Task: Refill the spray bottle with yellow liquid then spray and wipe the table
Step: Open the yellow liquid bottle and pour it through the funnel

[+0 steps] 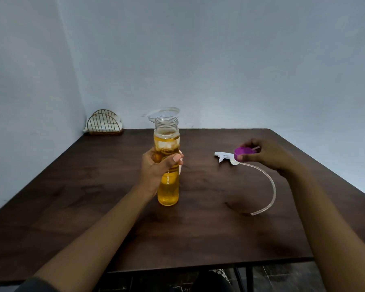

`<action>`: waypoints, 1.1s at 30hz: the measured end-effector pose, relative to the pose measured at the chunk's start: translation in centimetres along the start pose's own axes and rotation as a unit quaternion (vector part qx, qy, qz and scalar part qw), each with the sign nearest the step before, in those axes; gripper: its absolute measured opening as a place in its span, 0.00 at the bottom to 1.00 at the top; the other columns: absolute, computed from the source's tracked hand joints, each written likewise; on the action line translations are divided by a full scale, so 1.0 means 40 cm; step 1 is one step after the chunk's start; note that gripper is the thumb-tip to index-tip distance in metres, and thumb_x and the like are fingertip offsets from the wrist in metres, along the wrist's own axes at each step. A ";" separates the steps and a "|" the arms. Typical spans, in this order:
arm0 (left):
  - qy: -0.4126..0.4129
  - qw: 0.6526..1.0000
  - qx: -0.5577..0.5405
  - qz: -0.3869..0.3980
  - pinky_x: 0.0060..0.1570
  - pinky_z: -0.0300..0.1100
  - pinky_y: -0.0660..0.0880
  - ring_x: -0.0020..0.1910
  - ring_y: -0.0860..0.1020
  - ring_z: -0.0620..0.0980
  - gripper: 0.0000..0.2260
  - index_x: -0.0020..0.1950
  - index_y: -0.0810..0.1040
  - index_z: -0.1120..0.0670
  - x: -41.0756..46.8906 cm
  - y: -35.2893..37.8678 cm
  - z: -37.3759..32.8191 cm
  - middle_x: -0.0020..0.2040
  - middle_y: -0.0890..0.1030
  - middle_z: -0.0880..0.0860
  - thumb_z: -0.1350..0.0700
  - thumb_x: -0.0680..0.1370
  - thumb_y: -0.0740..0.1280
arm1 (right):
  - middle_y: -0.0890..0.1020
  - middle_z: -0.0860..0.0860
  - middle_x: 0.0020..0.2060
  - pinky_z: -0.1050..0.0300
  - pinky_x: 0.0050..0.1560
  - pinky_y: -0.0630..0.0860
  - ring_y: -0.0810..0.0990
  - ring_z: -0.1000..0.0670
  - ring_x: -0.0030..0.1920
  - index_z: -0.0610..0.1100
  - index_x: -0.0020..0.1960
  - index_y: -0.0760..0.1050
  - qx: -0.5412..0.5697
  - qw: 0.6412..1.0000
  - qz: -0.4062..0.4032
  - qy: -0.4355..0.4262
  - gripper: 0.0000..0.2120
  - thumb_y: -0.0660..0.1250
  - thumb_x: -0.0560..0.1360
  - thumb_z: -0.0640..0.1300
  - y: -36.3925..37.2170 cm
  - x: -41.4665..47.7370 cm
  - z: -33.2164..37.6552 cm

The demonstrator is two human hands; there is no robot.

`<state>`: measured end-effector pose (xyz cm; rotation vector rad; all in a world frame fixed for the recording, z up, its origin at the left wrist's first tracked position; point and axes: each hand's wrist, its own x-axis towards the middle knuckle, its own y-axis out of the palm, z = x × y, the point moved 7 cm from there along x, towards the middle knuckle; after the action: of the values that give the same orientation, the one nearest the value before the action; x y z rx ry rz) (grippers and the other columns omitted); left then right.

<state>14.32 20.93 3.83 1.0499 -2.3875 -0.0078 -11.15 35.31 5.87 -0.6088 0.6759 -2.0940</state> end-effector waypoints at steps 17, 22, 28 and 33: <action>0.012 1.000 0.008 -0.011 0.43 0.42 0.80 0.40 0.84 0.51 0.39 0.53 0.77 0.59 0.001 -0.002 -0.002 0.42 0.85 0.52 0.34 0.53 0.77 | 0.72 0.48 0.67 0.58 0.57 0.67 0.70 0.47 0.65 0.48 0.73 0.60 -0.274 0.959 0.061 -0.040 0.38 0.75 0.68 0.47 0.132 -0.043 0.025; 0.028 1.000 -0.011 -0.010 0.48 0.46 0.80 0.47 0.83 0.52 0.39 0.54 0.77 0.57 0.001 -0.008 0.005 0.47 0.85 0.52 0.31 0.54 0.75 | 0.73 0.53 0.67 0.59 0.65 0.69 0.72 0.59 0.65 0.51 0.70 0.65 0.104 0.983 0.079 -0.130 0.37 0.74 0.64 0.56 0.192 -0.103 0.214; 0.139 0.986 0.031 -0.081 0.44 0.37 0.77 0.48 0.81 0.44 0.26 0.55 0.77 0.49 -0.001 -0.052 -0.039 0.48 0.83 0.45 0.30 0.69 0.62 | 0.73 0.61 0.64 0.61 0.64 0.70 0.71 0.63 0.64 0.56 0.70 0.63 0.168 0.964 0.084 -0.190 0.37 0.76 0.66 0.52 0.291 -0.123 0.350; 0.128 0.958 0.028 -0.253 0.39 0.36 0.76 0.43 0.80 0.43 0.07 0.53 0.80 0.45 0.034 -0.172 -0.087 0.47 0.82 0.46 0.49 0.77 0.65 | 0.78 0.56 0.58 0.54 0.59 0.76 0.77 0.57 0.58 0.54 0.66 0.65 0.193 0.967 0.049 -0.159 0.36 0.77 0.63 0.54 0.340 -0.113 0.359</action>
<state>19.90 15.87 6.01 1.5604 -1.8460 0.0131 7.95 28.57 6.79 -0.6531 0.1081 -1.9051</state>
